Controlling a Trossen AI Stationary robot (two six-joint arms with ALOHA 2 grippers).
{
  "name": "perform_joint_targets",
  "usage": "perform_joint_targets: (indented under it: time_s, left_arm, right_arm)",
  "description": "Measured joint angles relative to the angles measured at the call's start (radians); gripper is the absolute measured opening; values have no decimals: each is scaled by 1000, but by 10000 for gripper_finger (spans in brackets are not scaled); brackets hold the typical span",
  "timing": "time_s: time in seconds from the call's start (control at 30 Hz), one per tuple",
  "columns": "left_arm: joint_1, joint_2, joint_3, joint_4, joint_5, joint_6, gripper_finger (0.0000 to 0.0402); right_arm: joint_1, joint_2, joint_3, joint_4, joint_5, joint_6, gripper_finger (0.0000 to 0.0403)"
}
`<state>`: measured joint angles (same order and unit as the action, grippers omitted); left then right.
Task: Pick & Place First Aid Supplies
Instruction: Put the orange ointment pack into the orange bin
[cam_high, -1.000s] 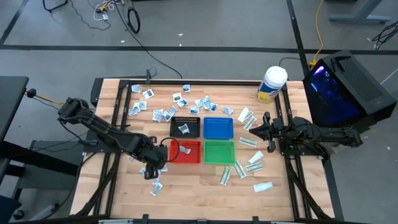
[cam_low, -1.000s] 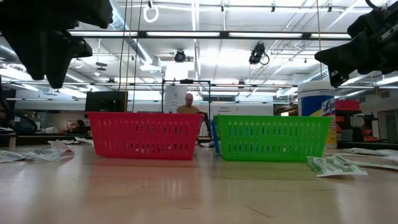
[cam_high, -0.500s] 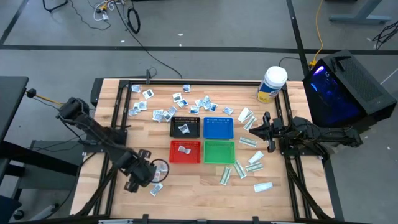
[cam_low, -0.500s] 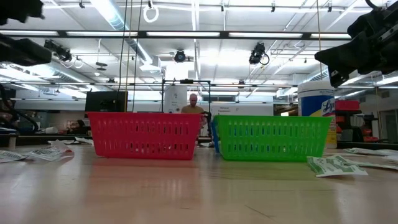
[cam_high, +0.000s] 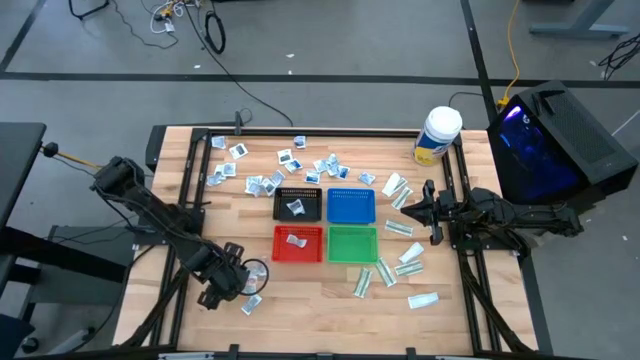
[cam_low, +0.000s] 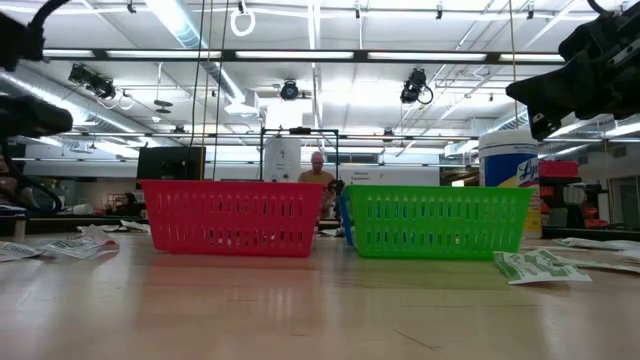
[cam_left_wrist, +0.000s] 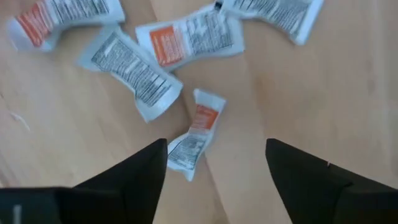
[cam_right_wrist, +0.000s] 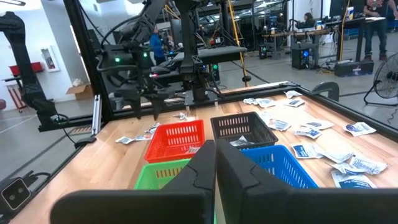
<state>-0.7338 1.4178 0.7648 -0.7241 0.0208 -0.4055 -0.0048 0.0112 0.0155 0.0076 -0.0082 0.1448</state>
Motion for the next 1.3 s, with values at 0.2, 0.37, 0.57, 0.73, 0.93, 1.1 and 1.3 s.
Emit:
perform_joint_targets:
  time_s: [0.2, 0.37, 0.57, 0.73, 0.93, 1.1, 1.3]
  left_arm:
    - [0, 0, -63, 30, -20, 17, 282]
    - [0, 0, -107, 89, -17, 17, 270]
    - [2, 0, -131, 134, -53, 25, 261]
    - [2, -1, -148, 157, -61, 25, 249]
    - [2, 0, -149, 157, -58, 34, 229]
    - [3, 0, -149, 159, -53, 35, 188]
    - [3, 0, -150, 166, -47, 33, 138]
  right_arm:
    - [0, 0, 0, 0, 0, 0, 18]
    - [0, 0, 0, 0, 0, 0, 18]
    - [0, 0, 0, 0, 0, 0, 18]
    - [0, 0, 0, 0, 0, 0, 18]
    - [0, 0, 0, 0, 0, 0, 18]
    - [0, 0, 0, 0, 0, 0, 18]
    - [0, 0, 0, 0, 0, 0, 18]
